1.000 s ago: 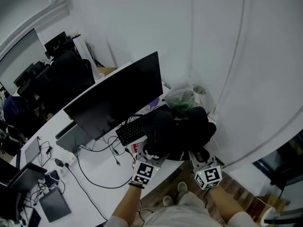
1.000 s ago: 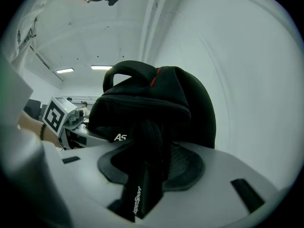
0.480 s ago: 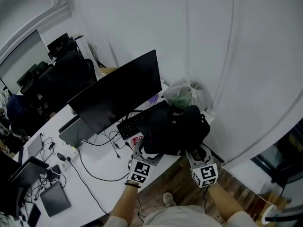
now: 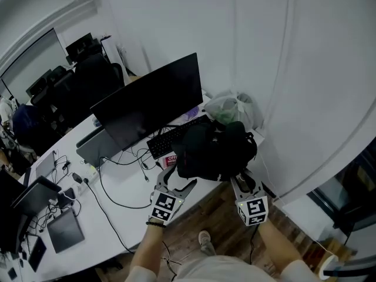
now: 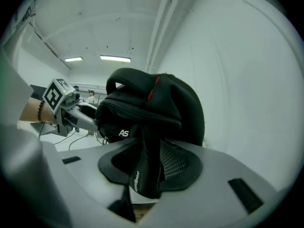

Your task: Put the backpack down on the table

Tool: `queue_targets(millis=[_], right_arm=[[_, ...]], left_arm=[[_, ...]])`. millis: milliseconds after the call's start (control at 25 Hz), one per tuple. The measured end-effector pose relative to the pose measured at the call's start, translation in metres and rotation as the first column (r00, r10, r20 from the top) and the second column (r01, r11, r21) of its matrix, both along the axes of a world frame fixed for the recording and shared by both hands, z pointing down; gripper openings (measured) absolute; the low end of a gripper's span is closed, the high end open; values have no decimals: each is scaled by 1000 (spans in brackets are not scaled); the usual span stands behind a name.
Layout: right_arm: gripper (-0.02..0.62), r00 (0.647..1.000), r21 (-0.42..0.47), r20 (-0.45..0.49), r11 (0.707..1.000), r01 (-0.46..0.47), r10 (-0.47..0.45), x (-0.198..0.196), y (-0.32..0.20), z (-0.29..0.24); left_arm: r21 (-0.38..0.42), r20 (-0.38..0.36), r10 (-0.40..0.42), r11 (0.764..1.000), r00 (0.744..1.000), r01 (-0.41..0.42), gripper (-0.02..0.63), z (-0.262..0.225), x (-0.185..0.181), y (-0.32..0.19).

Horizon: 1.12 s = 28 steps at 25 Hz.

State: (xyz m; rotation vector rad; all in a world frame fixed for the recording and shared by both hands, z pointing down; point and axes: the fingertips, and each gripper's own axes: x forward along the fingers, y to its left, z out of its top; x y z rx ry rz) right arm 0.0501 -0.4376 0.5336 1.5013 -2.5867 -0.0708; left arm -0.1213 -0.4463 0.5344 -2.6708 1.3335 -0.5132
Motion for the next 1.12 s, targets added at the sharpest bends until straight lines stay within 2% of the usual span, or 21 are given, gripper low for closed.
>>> queue_targets(millis=[160, 280, 400, 480, 600, 720, 800, 960, 1120], right_arm=[[129, 1000, 30, -4, 999, 15, -15, 9, 32, -5], [129, 999, 37, 32, 999, 17, -18, 20, 62, -10], [122, 997, 47, 75, 999, 19, -22, 32, 95, -20], [105, 993, 56, 115, 998, 17, -24, 42, 117, -29], [70, 984, 75, 178, 997, 10, -24, 59, 149, -45], [52, 979, 99, 201, 995, 7, -27, 71, 178, -57], [40, 978, 101, 206, 995, 2, -22, 75, 194, -60], [28, 970, 71, 243, 997, -4, -13, 75, 217, -59], [21, 966, 56, 259, 998, -26, 11, 67, 241, -59]], left_arm=[[30, -20, -52, 998, 998, 53, 371, -8, -6, 21], [72, -39, -92, 993, 995, 94, 371, -21, -9, 46], [110, -92, -126, 985, 988, 136, 361, -39, -13, 83], [131, -127, -150, 977, 980, 166, 312, -49, -15, 109], [154, -153, -183, 966, 971, 207, 198, -57, -14, 146], [155, -147, -228, 956, 962, 250, 132, -60, -16, 176], [138, -162, -247, 953, 955, 270, 49, -62, -20, 192], [109, -232, -238, 957, 943, 268, 9, -72, -25, 220], [113, -260, -213, 962, 942, 248, 9, -82, -32, 242]])
